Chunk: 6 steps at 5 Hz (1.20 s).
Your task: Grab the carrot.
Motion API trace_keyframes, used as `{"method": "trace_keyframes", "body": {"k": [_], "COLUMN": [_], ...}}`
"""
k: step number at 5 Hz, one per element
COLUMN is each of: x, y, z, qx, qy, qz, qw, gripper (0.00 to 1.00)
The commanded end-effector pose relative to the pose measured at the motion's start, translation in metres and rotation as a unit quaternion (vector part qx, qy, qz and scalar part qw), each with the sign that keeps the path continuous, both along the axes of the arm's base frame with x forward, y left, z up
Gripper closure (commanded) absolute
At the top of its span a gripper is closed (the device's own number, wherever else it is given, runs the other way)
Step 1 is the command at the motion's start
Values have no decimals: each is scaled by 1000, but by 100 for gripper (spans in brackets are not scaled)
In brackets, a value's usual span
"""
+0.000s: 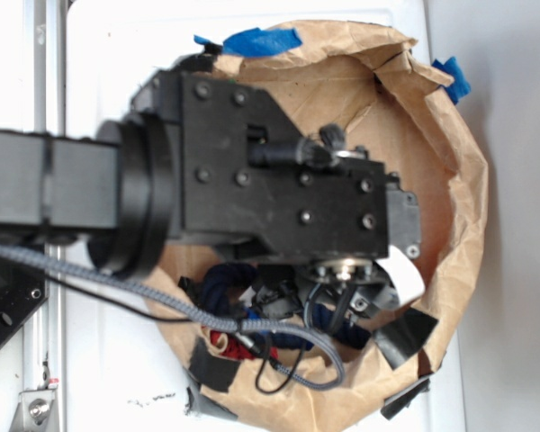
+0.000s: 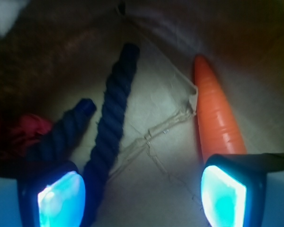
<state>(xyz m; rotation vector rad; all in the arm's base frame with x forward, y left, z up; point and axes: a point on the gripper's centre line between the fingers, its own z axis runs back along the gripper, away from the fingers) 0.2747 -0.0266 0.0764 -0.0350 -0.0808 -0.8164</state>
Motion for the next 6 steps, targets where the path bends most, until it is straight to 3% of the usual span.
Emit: {"method": "trace_keyframes", "body": {"k": [1,2,4,6], "x": [19,23,29,44], "y": [11,15,40,56], "z": [4,4,21,12], "qx": [-18,-5,-7,22], "qy": [-22,-25,-35,-41], "qz": [5,6,23,33], "qw": [1000,1000,999,998], "gripper": [0,0,0,0]}}
